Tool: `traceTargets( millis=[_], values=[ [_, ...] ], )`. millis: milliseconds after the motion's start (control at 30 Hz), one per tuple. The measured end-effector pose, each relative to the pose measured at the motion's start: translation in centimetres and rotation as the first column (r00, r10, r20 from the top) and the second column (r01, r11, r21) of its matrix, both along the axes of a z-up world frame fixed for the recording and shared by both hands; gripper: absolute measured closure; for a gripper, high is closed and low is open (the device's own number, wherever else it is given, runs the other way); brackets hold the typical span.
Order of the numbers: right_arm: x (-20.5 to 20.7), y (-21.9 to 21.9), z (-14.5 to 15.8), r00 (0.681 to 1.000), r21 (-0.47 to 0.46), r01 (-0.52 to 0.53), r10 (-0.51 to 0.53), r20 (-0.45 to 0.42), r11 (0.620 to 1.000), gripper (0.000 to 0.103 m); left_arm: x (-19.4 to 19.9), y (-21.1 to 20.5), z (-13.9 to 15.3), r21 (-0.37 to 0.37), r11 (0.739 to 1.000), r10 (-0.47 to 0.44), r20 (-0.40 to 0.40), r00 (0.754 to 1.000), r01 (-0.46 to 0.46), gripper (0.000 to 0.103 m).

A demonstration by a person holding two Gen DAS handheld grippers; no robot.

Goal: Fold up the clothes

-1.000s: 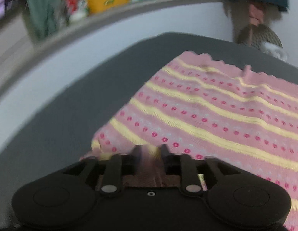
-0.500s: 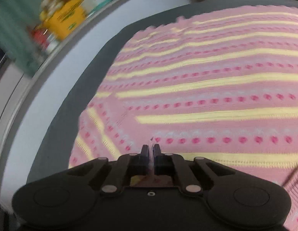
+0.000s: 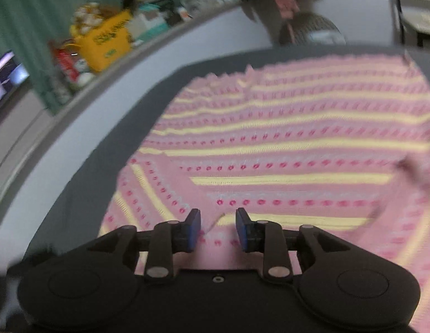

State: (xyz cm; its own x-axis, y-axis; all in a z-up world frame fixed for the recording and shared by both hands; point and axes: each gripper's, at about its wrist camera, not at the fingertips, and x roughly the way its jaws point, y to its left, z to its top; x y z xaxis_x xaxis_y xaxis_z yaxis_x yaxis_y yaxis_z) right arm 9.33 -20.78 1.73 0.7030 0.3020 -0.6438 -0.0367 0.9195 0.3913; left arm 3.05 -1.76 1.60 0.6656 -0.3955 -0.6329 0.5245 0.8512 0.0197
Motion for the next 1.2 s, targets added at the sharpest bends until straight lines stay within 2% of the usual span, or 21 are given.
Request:
traceTargets(
  millis=[67,133,167,200,233,300,367,433,500,567,633,667,700,733,867,933,1000,1067,1167,1200],
  values=[
    [-3.0,-1.0,1.8,0.998,-0.072,-0.063,0.064,0.012,0.995,0.061,-1.3,-0.1,1.7,0.023,0.999,-0.051,0.088,0.995,0.049,0.007],
    [-5.9,-1.5,3.4,0.99,-0.216,-0.136,0.139,-0.002,0.967,0.057,-2.7,0.0,3.2,0.096,0.99,-0.119,0.146,0.982,0.106,0.006],
    [-7.5,-1.7,4.0,0.984,-0.294,-0.173,0.176,-0.015,0.94,0.056,-3.5,0.0,3.9,0.152,0.977,-0.172,0.163,0.971,0.147,0.004],
    [-8.6,-1.7,4.0,0.978,-0.349,-0.206,0.206,-0.038,0.914,0.05,-4.2,0.1,4.3,0.214,0.958,-0.226,0.168,0.959,0.189,0.0],
    [-9.7,-1.7,3.9,0.97,-0.401,-0.238,0.233,-0.062,0.884,0.041,-4.9,0.1,4.6,0.28,0.932,-0.282,0.168,0.945,0.229,0.0],
    [-12.0,-1.8,3.9,0.952,-0.5,-0.302,0.283,-0.115,0.812,0.028,-6.0,-0.1,4.5,0.433,0.85,-0.391,0.133,0.911,0.302,0.0],
    [-14.1,-1.8,3.8,0.93,-0.584,-0.361,0.325,-0.171,0.727,0.025,-6.6,-0.3,3.6,0.555,0.753,-0.465,0.071,0.882,0.353,0.0],
    [-15.2,-1.2,2.9,0.914,-0.628,-0.394,0.36,-0.189,0.671,0.021,-6.8,-0.9,2.1,0.667,0.648,-0.513,0.026,0.858,0.368,0.0],
    [-15.6,-0.6,1.7,0.901,-0.679,-0.419,0.371,-0.226,0.603,0.021,-7.1,-1.6,0.3,0.769,0.527,-0.556,-0.01,0.831,0.362,0.0],
    [-16.0,0.2,0.3,0.879,-0.719,-0.456,0.391,-0.272,0.525,0.021,-7.4,-2.2,-1.6,0.853,0.4,-0.596,-0.036,0.802,0.336,0.0],
    [-16.7,0.9,-1.1,0.865,-0.763,-0.471,0.402,-0.301,0.443,0.021,-7.5,-2.5,-3.1,0.896,0.312,-0.633,-0.051,0.773,0.315,0.0],
    [-16.8,1.4,-1.7,0.852,-0.774,-0.489,0.41,-0.325,0.404,0.021,-7.6,-2.6,-3.5,0.908,0.285,-0.648,-0.054,0.76,0.307,0.0],
    [-17.0,1.9,-2.3,0.839,-0.781,-0.505,0.421,-0.345,0.367,0.021,-7.7,-2.7,-3.7,0.915,0.267,-0.666,-0.052,0.744,0.303,0.0],
    [-17.3,2.1,-2.8,0.83,-0.784,-0.516,0.43,-0.357,0.345,0.02,-7.9,-2.8,-3.7,0.919,0.262,-0.677,-0.044,0.735,0.296,0.0],
    [-17.4,3.4,-4.9,0.813,-0.791,-0.535,0.436,-0.386,0.297,0.017,-8.2,-3.7,-3.7,0.922,0.269,-0.705,-0.01,0.709,0.28,0.0],
    [-17.5,3.9,-5.5,0.821,-0.829,-0.502,0.437,-0.367,0.247,0.003,-8.6,-4.2,-3.9,0.926,0.271,-0.724,0.015,0.69,0.265,0.0],
    [-17.5,4.2,-5.6,0.83,-0.85,-0.473,0.443,-0.34,0.233,0.002,-8.8,-4.9,-4.3,0.928,0.278,-0.731,0.038,0.681,0.246,0.0],
    [-17.5,4.4,-5.6,0.832,-0.858,-0.458,0.451,-0.322,0.233,0.002,-8.8,-5.4,-4.4,0.927,0.297,-0.725,0.065,0.685,0.227,0.0],
    [-17.7,4.5,-5.7,0.826,-0.87,-0.444,0.475,-0.304,0.214,0.002,-8.9,-5.4,-4.3,0.923,0.319,-0.729,0.095,0.678,0.214,0.0],
    [-17.7,4.2,-5.7,0.823,-0.872,-0.446,0.477,-0.309,0.203,0.002,-8.9,-5.0,-4.4,0.932,0.296,-0.735,0.082,0.673,0.211,0.0]
  ],
)
